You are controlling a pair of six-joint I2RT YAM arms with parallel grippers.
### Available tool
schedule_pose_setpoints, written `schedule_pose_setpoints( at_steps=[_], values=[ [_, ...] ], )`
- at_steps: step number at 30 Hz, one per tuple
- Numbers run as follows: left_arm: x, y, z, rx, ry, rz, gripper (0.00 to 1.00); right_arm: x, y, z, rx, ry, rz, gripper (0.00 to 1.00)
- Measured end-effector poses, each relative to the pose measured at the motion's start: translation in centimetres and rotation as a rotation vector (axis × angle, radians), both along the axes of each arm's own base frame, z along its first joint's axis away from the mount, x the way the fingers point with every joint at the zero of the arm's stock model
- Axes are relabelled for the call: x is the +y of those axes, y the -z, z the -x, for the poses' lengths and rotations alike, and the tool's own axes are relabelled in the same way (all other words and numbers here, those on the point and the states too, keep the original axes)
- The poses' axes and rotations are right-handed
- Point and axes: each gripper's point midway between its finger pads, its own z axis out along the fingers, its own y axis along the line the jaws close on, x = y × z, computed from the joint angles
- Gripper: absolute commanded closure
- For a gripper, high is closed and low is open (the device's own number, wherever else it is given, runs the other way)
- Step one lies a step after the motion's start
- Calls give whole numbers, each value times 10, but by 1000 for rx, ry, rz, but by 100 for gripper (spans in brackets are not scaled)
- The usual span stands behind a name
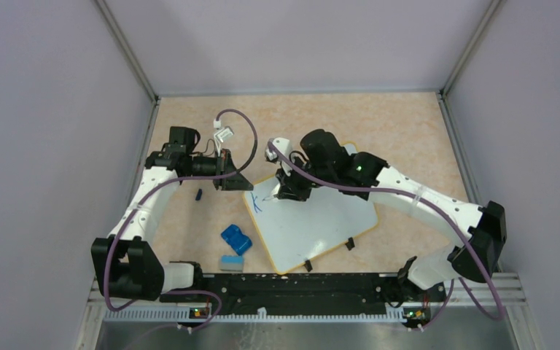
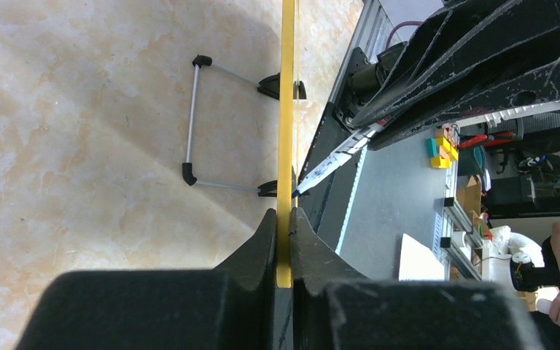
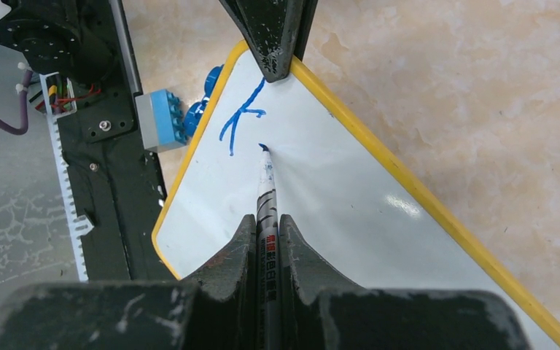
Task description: Write a sentence on the whiteboard
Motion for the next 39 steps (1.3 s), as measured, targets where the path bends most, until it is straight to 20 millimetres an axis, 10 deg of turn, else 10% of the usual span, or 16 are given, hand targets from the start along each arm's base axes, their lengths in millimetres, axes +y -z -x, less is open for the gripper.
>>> schedule_pose_setpoints(
  at_steps=[39],
  values=[
    [0, 1, -1, -6, -4, -6, 100, 6, -4, -3, 5, -11, -11, 100]
  ],
)
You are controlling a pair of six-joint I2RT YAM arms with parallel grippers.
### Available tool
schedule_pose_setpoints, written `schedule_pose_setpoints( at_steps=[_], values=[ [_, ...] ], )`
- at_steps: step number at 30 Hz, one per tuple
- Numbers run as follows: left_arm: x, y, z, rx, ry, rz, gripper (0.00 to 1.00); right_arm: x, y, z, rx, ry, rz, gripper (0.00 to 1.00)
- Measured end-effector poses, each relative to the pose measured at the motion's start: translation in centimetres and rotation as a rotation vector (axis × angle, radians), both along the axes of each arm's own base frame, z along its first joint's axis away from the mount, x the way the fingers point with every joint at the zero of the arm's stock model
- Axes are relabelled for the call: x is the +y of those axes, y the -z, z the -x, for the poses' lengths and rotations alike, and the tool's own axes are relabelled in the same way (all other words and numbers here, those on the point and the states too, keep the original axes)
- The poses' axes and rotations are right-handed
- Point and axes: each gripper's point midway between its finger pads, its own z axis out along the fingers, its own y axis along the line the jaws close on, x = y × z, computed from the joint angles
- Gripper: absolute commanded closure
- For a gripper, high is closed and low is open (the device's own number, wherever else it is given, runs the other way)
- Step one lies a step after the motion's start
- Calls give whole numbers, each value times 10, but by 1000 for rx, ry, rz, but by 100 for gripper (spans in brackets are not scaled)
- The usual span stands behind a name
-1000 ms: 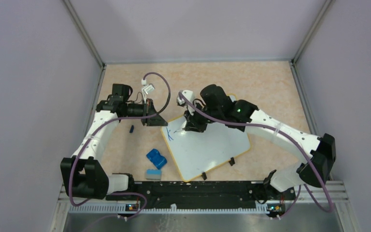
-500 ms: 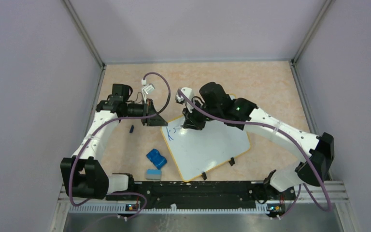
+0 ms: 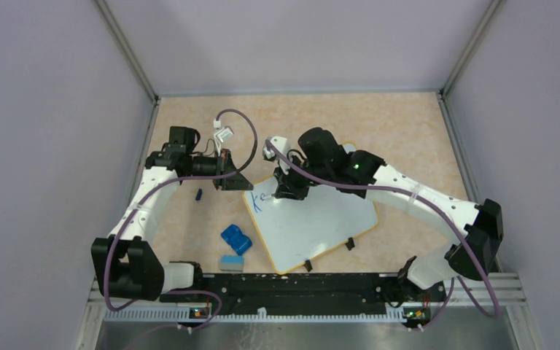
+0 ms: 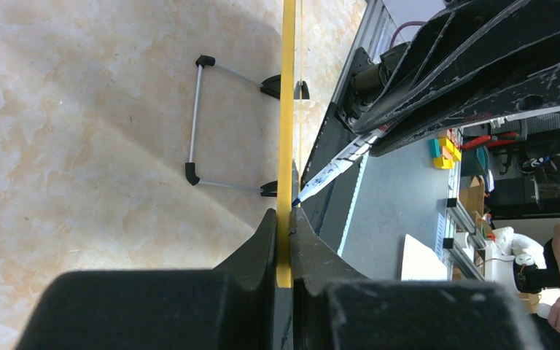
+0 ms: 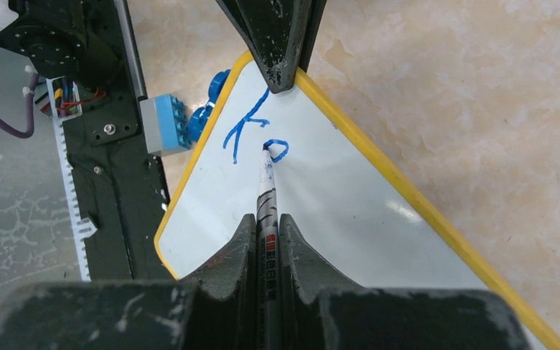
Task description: Write a sentence on the whiteboard
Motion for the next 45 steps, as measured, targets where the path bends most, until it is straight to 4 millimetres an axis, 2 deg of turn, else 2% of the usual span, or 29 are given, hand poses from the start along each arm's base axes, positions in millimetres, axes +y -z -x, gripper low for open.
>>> schedule_pose_setpoints(
  at_steps=[6, 16, 24, 37, 45],
  values=[
    [0, 0, 0, 0, 0, 0, 100, -5, 10, 8, 24, -17, 17, 100],
    [0, 0, 0, 0, 0, 0, 100, -6, 11, 9, 18, -25, 24, 100],
    [0, 0, 0, 1, 1, 2, 100, -17, 14, 11, 13, -23, 64, 100],
    [0, -1, 0, 1, 2, 4, 100, -21, -3, 9, -14, -16, 37, 100],
    [0, -1, 0, 1, 2, 3, 100, -18, -5, 6, -24, -11, 27, 100]
  ],
)
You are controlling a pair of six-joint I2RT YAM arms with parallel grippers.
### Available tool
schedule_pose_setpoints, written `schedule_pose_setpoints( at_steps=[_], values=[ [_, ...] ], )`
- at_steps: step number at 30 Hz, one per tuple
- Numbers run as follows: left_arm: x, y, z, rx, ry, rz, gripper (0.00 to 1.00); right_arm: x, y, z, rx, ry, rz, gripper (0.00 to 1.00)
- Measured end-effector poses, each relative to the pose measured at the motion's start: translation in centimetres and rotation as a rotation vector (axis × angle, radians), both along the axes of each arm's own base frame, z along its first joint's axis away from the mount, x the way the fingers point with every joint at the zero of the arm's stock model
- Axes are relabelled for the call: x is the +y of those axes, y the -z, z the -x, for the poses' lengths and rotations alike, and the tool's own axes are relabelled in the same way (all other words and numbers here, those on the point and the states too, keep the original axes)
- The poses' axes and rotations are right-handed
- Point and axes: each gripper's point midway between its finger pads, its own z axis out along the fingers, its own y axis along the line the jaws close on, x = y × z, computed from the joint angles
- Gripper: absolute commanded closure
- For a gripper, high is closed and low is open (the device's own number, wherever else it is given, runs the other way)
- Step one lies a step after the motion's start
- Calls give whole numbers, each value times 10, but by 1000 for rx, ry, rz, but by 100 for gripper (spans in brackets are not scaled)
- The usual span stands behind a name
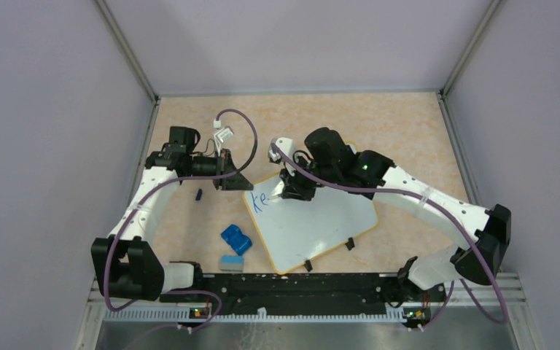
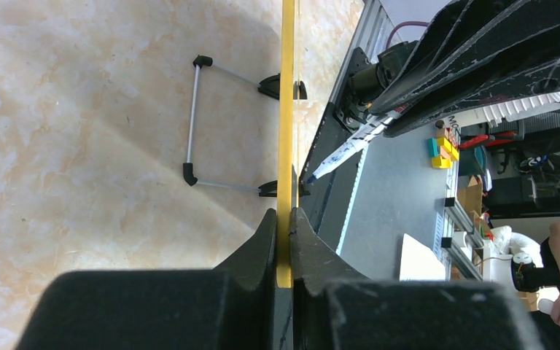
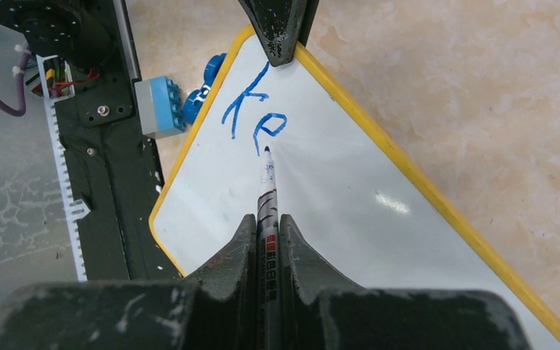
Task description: Write a sentence on the whiteboard
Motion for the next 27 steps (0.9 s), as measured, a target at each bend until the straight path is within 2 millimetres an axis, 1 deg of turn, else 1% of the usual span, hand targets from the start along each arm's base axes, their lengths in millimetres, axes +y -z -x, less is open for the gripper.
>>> schedule_pose_setpoints(
  at_steps=[6, 14, 27],
  values=[
    [0, 0, 0, 0, 0, 0, 100, 1, 5, -5, -6, 13, 13, 100],
    [0, 1, -1, -1, -2, -4, 100, -4, 7, -13, -13, 35, 21, 100],
    [1, 1, -1, -3, -4, -7, 100, -6, 6, -16, -12, 42, 20, 100]
  ],
)
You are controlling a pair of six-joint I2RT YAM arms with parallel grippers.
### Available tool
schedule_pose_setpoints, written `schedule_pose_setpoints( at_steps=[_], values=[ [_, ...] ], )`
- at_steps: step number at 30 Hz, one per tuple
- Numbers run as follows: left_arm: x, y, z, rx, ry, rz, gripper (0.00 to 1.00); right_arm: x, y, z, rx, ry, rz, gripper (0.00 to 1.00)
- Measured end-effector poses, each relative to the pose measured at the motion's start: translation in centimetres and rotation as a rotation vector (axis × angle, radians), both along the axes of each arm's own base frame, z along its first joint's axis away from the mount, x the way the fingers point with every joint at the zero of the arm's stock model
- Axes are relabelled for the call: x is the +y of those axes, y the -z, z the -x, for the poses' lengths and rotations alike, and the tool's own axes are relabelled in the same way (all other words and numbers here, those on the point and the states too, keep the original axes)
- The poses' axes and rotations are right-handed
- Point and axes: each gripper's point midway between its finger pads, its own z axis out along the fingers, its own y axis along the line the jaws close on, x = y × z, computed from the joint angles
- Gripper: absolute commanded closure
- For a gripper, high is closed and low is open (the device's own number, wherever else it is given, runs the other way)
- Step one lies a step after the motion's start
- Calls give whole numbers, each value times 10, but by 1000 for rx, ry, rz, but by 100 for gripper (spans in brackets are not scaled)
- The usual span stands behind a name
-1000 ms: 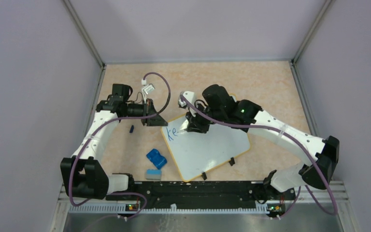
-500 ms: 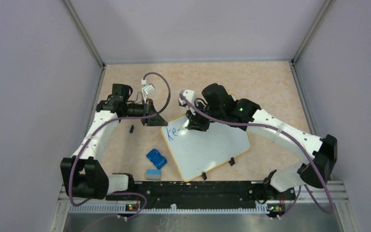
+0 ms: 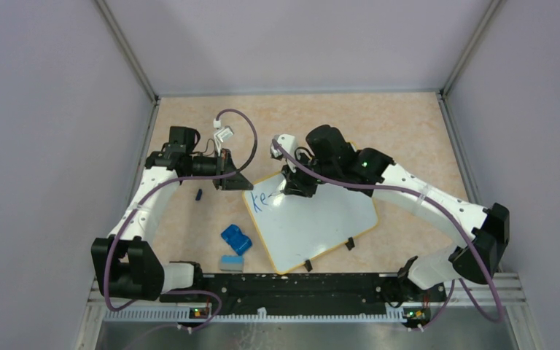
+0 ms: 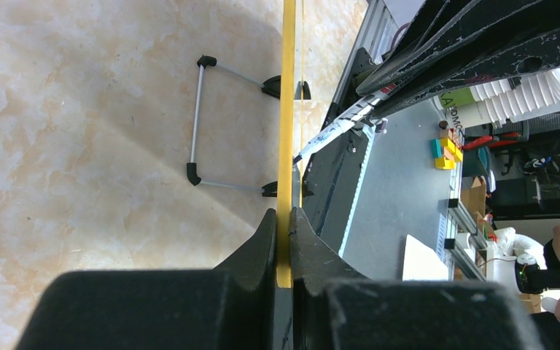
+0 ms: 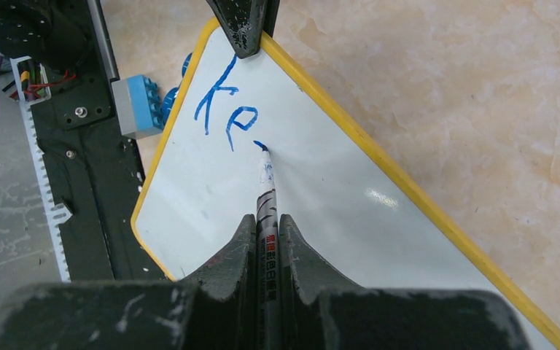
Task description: Write a sentence on the whiteboard
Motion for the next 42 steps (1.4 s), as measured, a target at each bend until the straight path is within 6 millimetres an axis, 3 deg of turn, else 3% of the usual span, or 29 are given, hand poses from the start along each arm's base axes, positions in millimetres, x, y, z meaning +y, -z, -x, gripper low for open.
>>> schedule_pose_setpoints(
  at_steps=[42],
  values=[
    [1, 1, -1, -1, -4, -6, 100, 7, -6, -2, -5, 0, -20, 100]
  ],
)
